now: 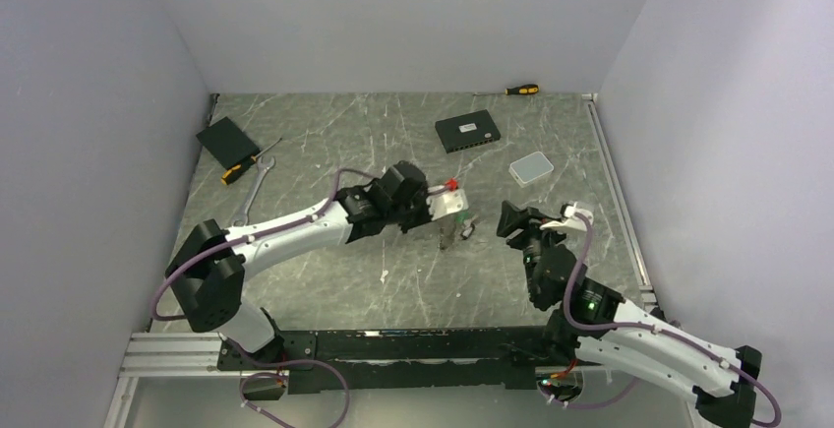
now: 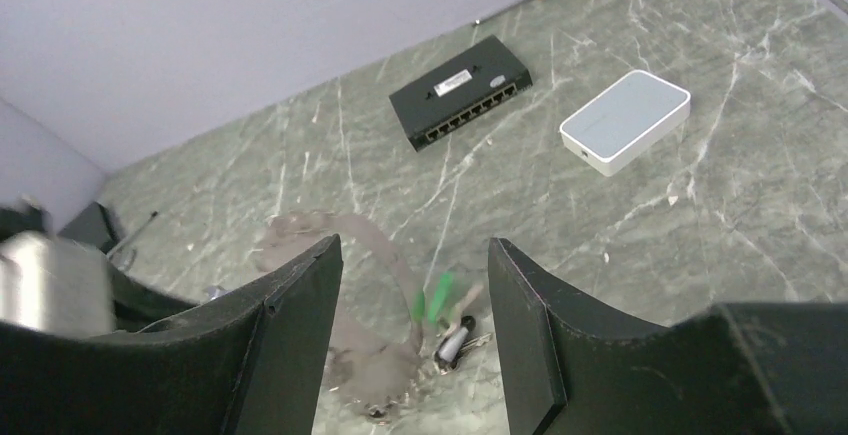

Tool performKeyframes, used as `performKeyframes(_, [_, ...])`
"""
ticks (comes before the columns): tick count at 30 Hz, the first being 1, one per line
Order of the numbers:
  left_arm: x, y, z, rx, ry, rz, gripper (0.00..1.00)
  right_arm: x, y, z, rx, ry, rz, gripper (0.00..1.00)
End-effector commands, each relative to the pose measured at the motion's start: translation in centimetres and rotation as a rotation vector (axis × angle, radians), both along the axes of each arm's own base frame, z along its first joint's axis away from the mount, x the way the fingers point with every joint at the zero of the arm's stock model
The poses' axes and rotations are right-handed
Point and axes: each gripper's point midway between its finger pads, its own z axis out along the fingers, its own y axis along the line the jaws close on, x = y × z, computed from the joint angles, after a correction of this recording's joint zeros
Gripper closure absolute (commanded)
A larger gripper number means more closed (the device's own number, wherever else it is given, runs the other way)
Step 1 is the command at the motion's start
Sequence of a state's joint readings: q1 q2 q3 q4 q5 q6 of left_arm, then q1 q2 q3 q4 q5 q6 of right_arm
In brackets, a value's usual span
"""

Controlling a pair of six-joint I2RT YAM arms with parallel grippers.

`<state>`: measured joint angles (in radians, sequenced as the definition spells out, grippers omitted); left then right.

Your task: Put the keys on the keyring

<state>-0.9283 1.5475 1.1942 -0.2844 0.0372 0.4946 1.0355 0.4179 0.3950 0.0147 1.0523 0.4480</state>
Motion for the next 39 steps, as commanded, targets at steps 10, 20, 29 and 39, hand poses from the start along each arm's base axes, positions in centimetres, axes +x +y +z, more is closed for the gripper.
performKeyframes(10, [-3.0,10.4,-9.7,0.256,0.168,0.222,1.0,0.9,2.9,-1.4,-0.009,0.026,0.057,0.41])
performKeyframes(20, [-4.5,14.0,-12.7,0.434,0.247,0.297,0.94,0.9,3.3,-2.1,-0.01,0.048,0.067,0.41])
performKeyframes(29, [-5.6,15.1,-10.6,0.366,0.25,0.362,0.38,1.0,3.0,-2.4,-0.02,0.054,0.051,0.34])
performKeyframes(39, [-5.6,16.1,1.2,0.003,0.003,0.368,0.01,1.4,3.1,-1.4,-0.07,0.024,0.045,0.29])
